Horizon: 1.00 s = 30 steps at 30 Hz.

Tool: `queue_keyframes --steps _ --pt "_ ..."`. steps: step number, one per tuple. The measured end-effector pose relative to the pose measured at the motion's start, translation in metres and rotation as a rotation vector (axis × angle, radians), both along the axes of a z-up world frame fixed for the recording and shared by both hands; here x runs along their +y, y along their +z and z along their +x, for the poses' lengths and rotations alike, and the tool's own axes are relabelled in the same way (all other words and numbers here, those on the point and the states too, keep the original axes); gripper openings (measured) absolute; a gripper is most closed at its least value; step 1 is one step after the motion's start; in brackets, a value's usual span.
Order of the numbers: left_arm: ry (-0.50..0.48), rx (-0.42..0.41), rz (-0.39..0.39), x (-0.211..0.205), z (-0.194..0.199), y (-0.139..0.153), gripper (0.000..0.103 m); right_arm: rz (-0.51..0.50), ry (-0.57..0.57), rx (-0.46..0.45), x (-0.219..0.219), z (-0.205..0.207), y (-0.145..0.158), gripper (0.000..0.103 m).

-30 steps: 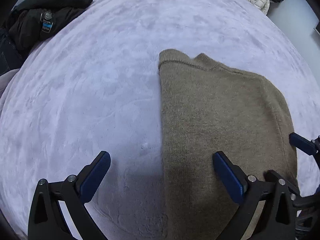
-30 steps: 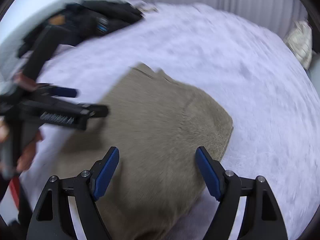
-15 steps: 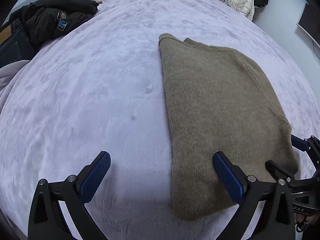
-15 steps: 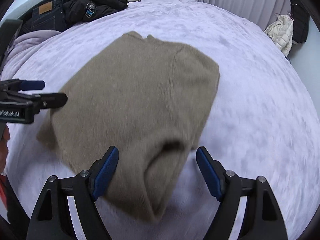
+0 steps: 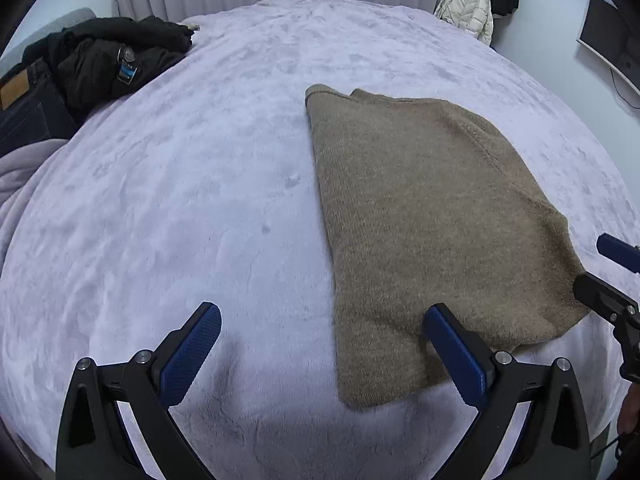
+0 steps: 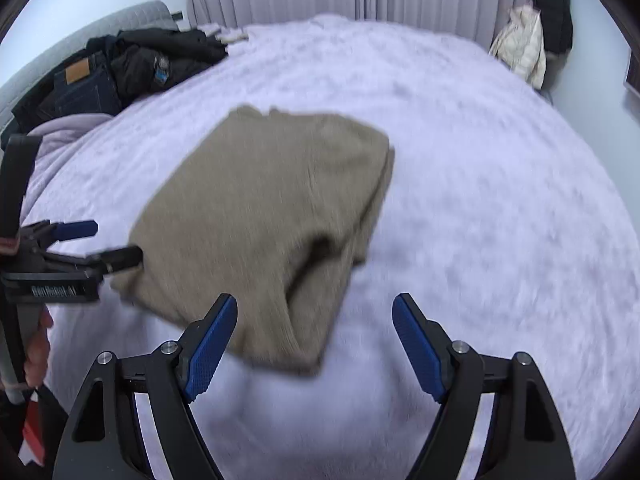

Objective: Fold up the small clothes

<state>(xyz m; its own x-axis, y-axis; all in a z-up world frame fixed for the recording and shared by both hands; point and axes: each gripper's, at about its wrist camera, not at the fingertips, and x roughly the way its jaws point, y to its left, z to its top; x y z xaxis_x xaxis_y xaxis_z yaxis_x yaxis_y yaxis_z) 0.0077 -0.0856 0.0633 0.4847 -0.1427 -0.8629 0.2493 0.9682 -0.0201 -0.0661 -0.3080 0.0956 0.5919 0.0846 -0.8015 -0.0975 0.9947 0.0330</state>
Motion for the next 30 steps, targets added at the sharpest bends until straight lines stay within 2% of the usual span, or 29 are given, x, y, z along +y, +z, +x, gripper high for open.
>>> queue_keyframes --steps 4,5,7,8,9,10,12,15,17,21,23,25,27,30 --pt "0.008 0.035 0.032 -0.002 0.009 -0.013 0.103 -0.045 0.013 -0.009 0.020 0.022 -0.006 0.083" --pt "0.009 0.057 0.044 -0.001 0.011 -0.020 0.103 -0.072 0.014 0.003 0.024 0.027 -0.013 0.083" --pt "0.006 0.083 0.025 0.003 0.010 -0.025 0.103 -0.129 0.009 0.085 0.028 0.037 -0.036 0.082" --pt "0.003 0.086 0.015 0.006 0.007 -0.024 0.103 -0.109 0.003 0.132 0.024 0.038 -0.047 0.082" --pt "-0.002 0.079 0.012 0.008 0.005 -0.022 0.103 -0.056 -0.006 0.135 0.016 0.034 -0.048 0.082" --pt "-0.012 0.066 0.016 0.010 0.002 -0.017 0.103 0.006 -0.012 0.136 0.006 0.028 -0.047 0.083" --pt "-0.032 0.040 0.026 0.008 0.001 -0.009 0.103 0.062 -0.030 0.143 -0.014 0.018 -0.042 0.083" --pt "-0.068 0.042 -0.020 0.002 0.013 0.000 0.103 0.159 -0.079 0.116 -0.047 0.011 -0.028 0.083" --pt "-0.072 0.056 -0.037 -0.007 0.028 0.001 0.103 0.251 -0.114 0.110 -0.069 0.018 -0.024 0.083" --pt "-0.065 0.108 -0.064 -0.018 0.051 -0.004 0.103 0.324 -0.193 0.115 -0.087 0.042 -0.028 0.083" --pt "-0.077 0.106 -0.085 -0.021 0.057 0.000 0.103 0.402 -0.212 0.143 -0.095 0.051 -0.033 0.083" --pt "-0.092 0.123 -0.122 -0.026 0.064 0.000 0.103 0.476 -0.220 0.127 -0.099 0.057 -0.033 0.083" --pt "-0.096 0.166 -0.147 -0.032 0.076 -0.007 0.103 0.511 -0.222 0.131 -0.100 0.066 -0.034 0.083" --pt "-0.088 0.226 -0.186 -0.036 0.090 -0.020 0.103 0.504 -0.195 0.182 -0.088 0.086 -0.044 0.083"
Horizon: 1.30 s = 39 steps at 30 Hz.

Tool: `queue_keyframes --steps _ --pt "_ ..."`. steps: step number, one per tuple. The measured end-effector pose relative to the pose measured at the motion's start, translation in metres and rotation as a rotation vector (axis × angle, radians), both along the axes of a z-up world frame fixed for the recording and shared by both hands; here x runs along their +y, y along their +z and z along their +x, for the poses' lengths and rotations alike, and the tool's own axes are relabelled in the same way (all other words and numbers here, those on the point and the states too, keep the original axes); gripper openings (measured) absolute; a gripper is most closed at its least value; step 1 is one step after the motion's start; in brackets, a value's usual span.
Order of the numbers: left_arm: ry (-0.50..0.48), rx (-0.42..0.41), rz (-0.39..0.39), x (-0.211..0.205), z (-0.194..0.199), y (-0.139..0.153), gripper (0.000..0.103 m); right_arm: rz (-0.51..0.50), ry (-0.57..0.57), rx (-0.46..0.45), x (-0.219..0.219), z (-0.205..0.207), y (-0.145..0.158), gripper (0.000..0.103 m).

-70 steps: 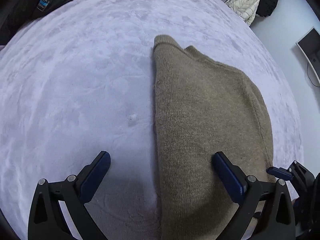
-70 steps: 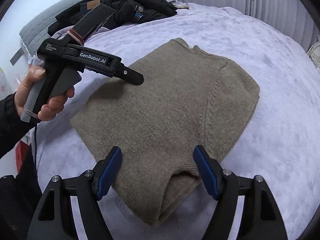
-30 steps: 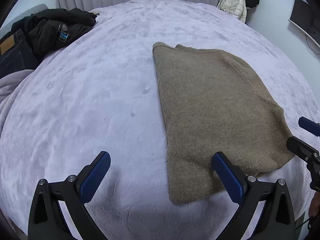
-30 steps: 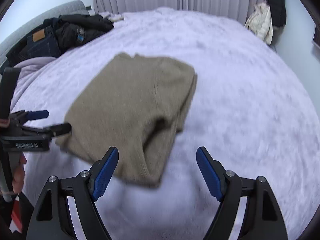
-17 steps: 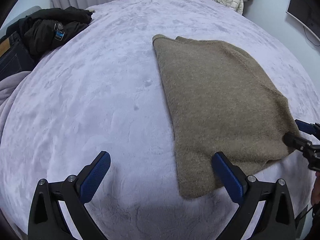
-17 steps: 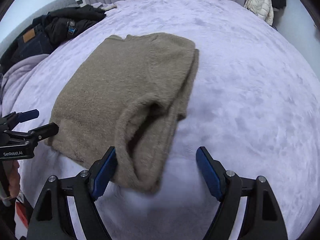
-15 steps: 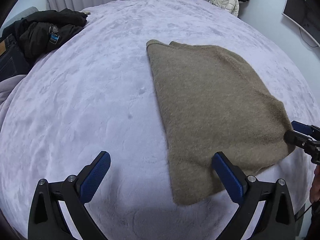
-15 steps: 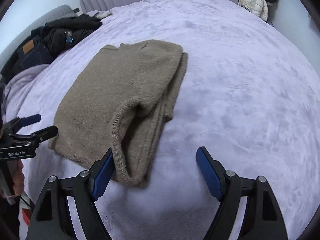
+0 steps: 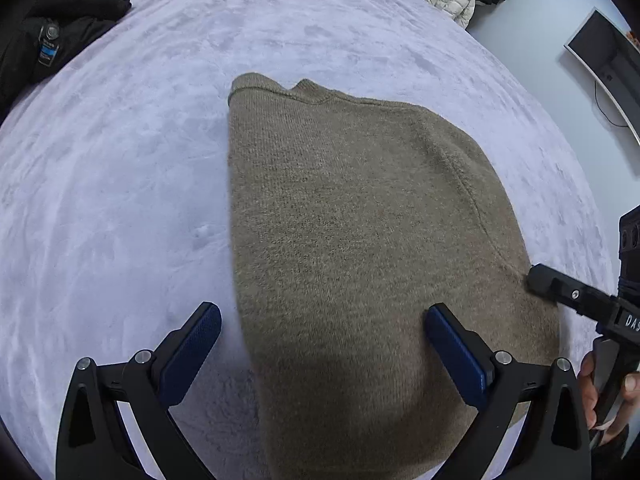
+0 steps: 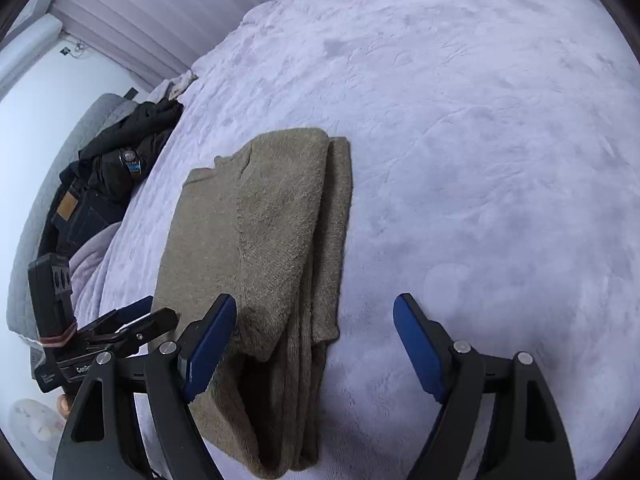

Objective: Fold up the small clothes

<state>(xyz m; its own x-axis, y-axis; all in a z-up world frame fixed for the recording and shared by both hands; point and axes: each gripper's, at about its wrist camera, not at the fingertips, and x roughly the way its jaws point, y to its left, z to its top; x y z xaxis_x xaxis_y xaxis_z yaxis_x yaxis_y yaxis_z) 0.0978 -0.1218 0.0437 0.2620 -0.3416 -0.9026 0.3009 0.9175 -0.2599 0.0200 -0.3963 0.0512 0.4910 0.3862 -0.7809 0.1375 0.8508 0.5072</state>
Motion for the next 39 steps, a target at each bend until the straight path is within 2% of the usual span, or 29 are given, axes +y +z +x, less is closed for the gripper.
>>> queue_keyframes --steps 3,7,10,14,15,17,19,23,29,39 --pt "0.018 0.061 -0.073 0.002 0.008 -0.010 0.103 -0.008 0.030 0.023 0.010 0.014 -0.009 0.083" --pt "0.010 0.093 -0.126 0.002 0.012 -0.021 0.103 0.026 0.044 0.019 0.014 0.022 -0.017 0.084" --pt "0.024 0.130 -0.187 0.003 0.018 -0.031 0.103 0.052 0.095 0.021 0.026 0.031 -0.025 0.085" --pt "0.031 0.146 -0.222 0.002 0.025 -0.037 0.101 0.074 0.122 -0.014 0.038 0.041 -0.034 0.085" --pt "0.044 0.145 -0.221 0.003 0.026 -0.035 0.095 0.081 0.116 -0.018 0.038 0.042 -0.035 0.081" --pt "0.048 0.127 -0.224 0.004 0.024 -0.025 0.072 0.091 0.111 -0.028 0.040 0.042 -0.031 0.065" --pt "0.030 0.112 -0.213 0.003 0.023 -0.019 0.061 0.080 0.121 -0.057 0.042 0.038 -0.021 0.044" --pt "0.047 0.126 -0.232 0.010 0.024 -0.012 0.045 0.010 0.150 -0.086 0.054 0.035 -0.005 0.038" --pt "0.015 0.060 -0.170 0.012 0.004 0.019 0.043 -0.037 0.182 -0.144 0.075 0.022 0.029 0.037" --pt "-0.024 0.023 -0.156 0.041 -0.052 0.056 0.043 -0.056 0.241 -0.163 0.098 -0.028 0.069 0.037"
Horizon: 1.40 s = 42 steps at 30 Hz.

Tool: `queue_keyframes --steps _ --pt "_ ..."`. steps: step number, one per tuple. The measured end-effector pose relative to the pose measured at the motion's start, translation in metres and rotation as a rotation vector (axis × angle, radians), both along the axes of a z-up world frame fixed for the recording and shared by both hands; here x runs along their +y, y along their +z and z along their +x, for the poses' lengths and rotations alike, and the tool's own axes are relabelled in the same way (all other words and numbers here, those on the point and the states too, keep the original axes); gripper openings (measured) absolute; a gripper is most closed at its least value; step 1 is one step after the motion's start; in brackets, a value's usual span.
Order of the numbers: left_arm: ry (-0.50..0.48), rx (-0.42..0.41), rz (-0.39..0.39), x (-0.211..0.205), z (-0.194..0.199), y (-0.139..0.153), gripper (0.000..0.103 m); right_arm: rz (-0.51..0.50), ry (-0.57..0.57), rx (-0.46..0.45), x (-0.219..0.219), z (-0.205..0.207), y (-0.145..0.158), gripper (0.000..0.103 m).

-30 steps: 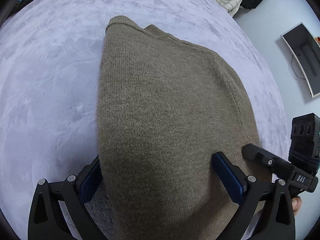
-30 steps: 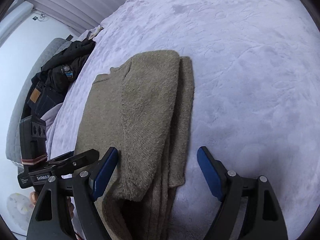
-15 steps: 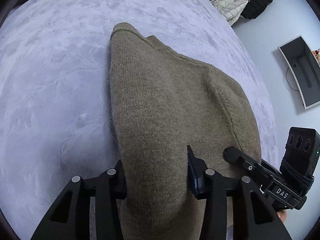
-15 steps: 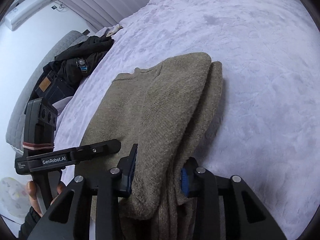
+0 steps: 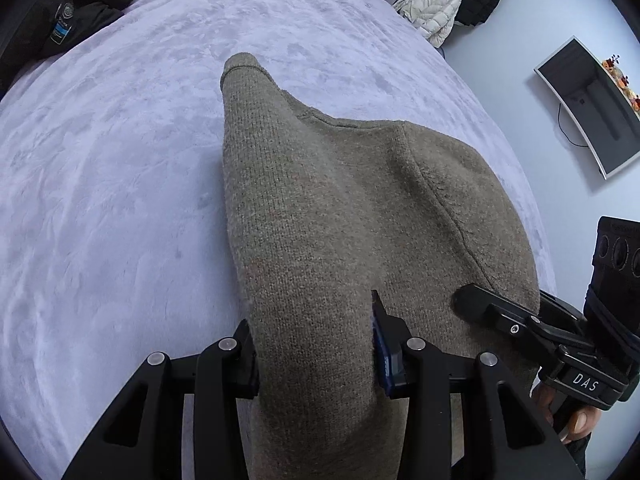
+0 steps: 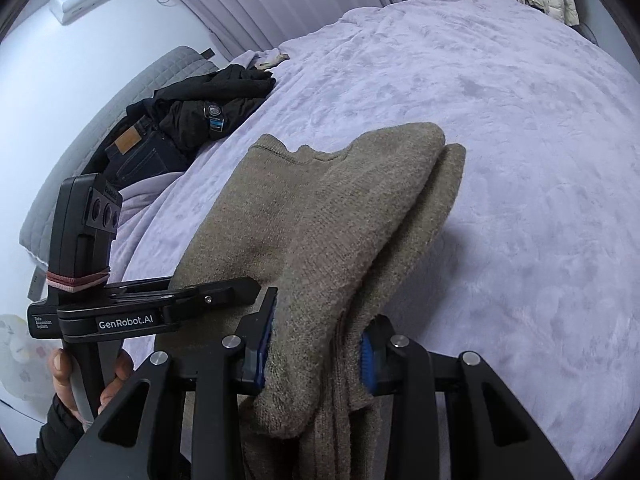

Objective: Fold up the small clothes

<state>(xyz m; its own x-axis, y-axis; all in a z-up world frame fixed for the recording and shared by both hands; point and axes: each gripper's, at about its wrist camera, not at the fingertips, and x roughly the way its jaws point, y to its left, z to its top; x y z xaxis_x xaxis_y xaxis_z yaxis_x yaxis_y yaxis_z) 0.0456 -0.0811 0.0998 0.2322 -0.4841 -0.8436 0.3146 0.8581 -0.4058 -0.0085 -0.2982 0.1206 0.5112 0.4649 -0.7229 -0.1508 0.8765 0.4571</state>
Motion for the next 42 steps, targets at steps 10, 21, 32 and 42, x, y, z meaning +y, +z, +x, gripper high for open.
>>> queue_keyframes --steps 10,21,32,42 --pt "-0.005 -0.035 0.006 0.021 -0.074 -0.002 0.043 -0.014 0.036 0.010 0.027 -0.067 0.001 0.037" --pt "0.004 -0.047 -0.005 0.035 -0.096 -0.028 0.043 -0.033 0.063 0.009 0.043 -0.094 -0.020 0.037" --pt "0.075 0.012 -0.099 0.073 -0.097 -0.064 0.083 0.039 -0.030 0.117 0.003 -0.086 -0.074 0.072" --pt "-0.166 -0.295 -0.015 0.053 -0.172 0.014 0.083 -0.146 0.128 -0.177 0.019 -0.147 0.001 0.072"
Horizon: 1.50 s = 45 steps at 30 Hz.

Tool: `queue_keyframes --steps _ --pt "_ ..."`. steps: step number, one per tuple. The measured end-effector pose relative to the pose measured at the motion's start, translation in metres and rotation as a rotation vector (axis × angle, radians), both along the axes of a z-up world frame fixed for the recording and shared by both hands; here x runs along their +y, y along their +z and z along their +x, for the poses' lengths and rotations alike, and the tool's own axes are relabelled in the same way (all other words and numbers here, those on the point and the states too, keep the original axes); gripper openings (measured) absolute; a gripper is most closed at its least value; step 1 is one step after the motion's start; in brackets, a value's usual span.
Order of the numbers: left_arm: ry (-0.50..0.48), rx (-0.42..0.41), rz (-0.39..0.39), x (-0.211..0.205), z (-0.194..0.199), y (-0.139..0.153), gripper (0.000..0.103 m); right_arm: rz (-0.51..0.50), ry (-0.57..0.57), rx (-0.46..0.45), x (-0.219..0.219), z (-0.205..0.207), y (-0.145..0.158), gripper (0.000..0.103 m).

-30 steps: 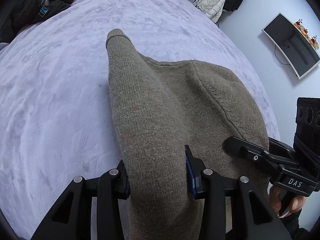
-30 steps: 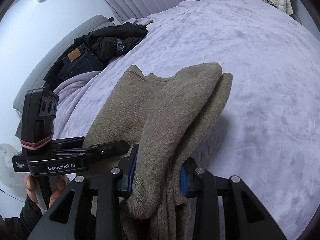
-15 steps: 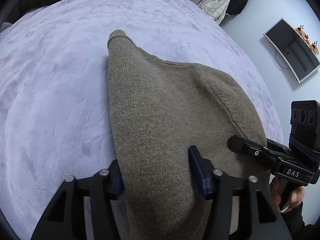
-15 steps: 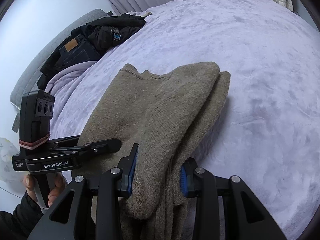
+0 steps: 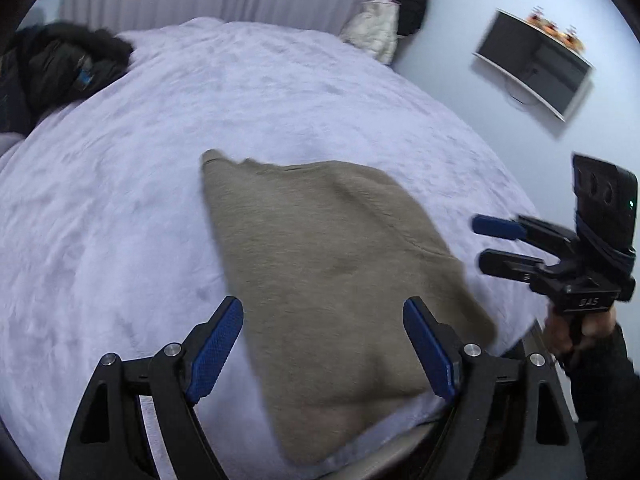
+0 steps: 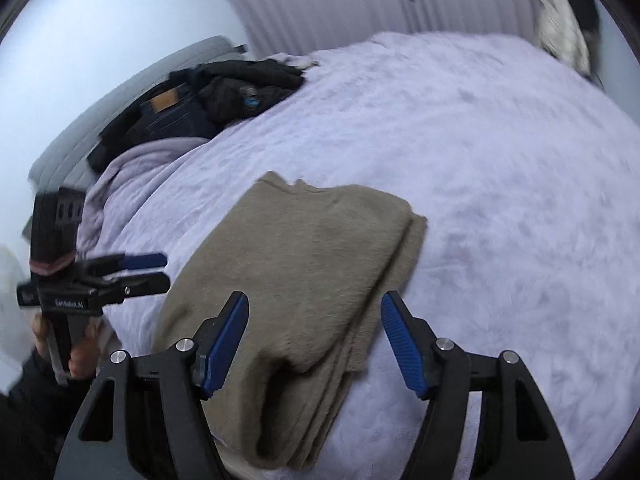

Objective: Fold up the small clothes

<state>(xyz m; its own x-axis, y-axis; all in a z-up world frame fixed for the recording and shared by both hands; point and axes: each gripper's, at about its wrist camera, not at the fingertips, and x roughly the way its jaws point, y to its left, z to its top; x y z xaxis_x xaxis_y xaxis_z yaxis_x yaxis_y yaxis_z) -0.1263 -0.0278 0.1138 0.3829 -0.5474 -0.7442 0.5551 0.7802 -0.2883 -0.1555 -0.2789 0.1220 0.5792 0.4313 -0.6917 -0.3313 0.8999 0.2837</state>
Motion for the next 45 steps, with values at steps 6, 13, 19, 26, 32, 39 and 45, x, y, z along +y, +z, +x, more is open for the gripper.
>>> queue_keyframes --steps 6,13,19,26,32,39,45 --pt "-0.196 -0.096 0.043 -0.035 -0.024 0.003 0.083 -0.272 0.300 -0.156 0.060 -0.040 0.003 0.072" --pt "-0.171 0.018 0.091 -0.028 0.008 -0.045 0.083 -0.365 0.398 -0.080 0.063 -0.017 -0.036 0.070" --pt "-0.199 -0.064 0.139 -0.032 -0.007 -0.064 0.084 -0.375 0.443 -0.111 0.055 -0.030 -0.068 0.071" --pt "-0.216 -0.075 0.121 -0.037 0.000 -0.023 0.088 -0.270 0.436 -0.069 0.040 -0.025 -0.044 0.071" --pt "-0.155 0.027 0.064 -0.045 0.069 -0.026 0.088 -0.190 0.398 -0.133 0.031 0.013 -0.011 0.076" --pt "-0.071 0.248 0.017 -0.050 0.141 -0.071 0.088 -0.310 0.359 0.003 0.035 0.086 -0.055 0.077" --pt "-0.040 0.190 0.110 -0.052 0.134 -0.060 0.088 -0.150 0.221 0.070 0.008 0.095 -0.051 0.079"
